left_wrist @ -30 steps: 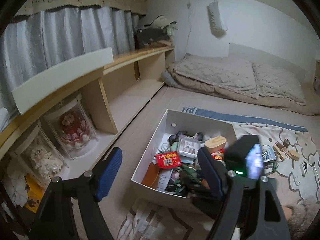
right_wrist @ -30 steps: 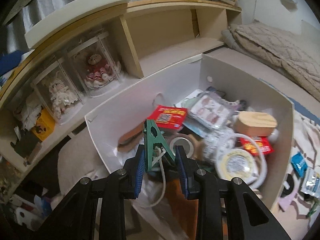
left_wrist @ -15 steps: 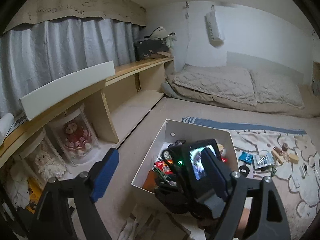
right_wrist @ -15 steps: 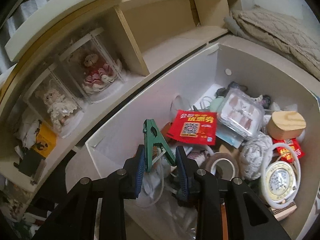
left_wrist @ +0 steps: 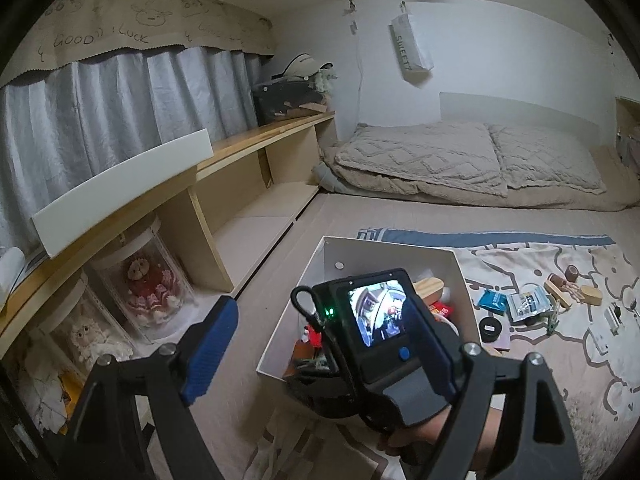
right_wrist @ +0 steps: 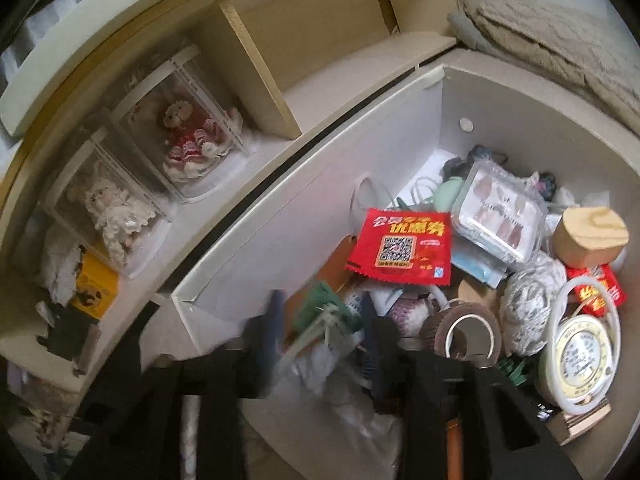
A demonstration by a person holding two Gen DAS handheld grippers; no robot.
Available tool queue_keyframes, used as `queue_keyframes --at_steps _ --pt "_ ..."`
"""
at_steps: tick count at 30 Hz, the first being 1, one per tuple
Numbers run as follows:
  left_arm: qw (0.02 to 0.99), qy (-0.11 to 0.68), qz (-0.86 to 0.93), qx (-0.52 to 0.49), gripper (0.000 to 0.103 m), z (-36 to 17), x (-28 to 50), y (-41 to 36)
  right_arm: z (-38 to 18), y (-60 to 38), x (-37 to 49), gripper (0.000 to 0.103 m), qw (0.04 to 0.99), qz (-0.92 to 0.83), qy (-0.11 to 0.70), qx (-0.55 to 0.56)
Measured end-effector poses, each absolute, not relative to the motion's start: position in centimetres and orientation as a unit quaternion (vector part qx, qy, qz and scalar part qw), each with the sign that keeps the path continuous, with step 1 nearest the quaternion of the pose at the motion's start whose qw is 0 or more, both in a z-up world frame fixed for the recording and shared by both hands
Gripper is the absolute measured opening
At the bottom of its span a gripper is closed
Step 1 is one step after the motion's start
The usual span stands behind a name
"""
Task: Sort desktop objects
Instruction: 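Withdraw both tools from the box and move toward the remaining blanket items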
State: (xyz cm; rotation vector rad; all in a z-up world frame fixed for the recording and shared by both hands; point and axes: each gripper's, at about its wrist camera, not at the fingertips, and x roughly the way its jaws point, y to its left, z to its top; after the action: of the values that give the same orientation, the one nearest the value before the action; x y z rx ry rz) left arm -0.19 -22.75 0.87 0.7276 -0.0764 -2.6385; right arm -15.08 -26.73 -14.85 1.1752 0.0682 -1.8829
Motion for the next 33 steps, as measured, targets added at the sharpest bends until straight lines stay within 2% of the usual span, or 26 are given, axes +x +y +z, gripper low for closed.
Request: queue_keyframes --at_steps 1,2,6,11,15,23,31,33 --pt "0.2 -0.027 -0.944 0.262 0.084 0.9 -0.2 -22.8 -14.7 -26.6 -15.1 0.098 0.445 -0.761 0.023 0.472" --pt "0.2 -0.026 -0.944 0.262 0.084 0.8 -0.2 -22.8 -14.3 -26.2 -15.0 0.101 0.445 -0.77 0.016 0.457" --pt "0.199 -0.022 -0.943 0.265 0.084 0.9 -0.3 -22.8 -12.8 -25.5 -14.7 0.103 0.458 -0.777 0.005 0.431" --pt "0.198 -0.02 -0.943 0.267 0.084 0.8 -0.5 -22.5 -11.0 -24.4 -14.7 0.103 0.461 -0.787 0.001 0.411" --pt "0.188 -0.014 -0.947 0.26 0.092 1.0 -0.4 -22.2 -10.0 -23.2 -14.8 0.103 0.455 -0.795 0.015 0.401" --pt "0.174 -0.013 -0.953 0.248 0.092 1.7 -0.4 -21.0 -10.2 -19.9 -16.1 0.103 0.415 -0.811 0.051 0.409" --pt "0.17 -0.013 -0.952 0.253 0.092 1.7 -1.0 -20.4 -10.5 -16.2 -17.8 0.103 0.392 -0.822 0.039 0.412" --pt "0.169 -0.007 -0.952 0.257 0.096 1.6 -1.3 -20.3 -10.2 -15.2 -17.9 0.103 0.389 -0.826 0.041 0.405"
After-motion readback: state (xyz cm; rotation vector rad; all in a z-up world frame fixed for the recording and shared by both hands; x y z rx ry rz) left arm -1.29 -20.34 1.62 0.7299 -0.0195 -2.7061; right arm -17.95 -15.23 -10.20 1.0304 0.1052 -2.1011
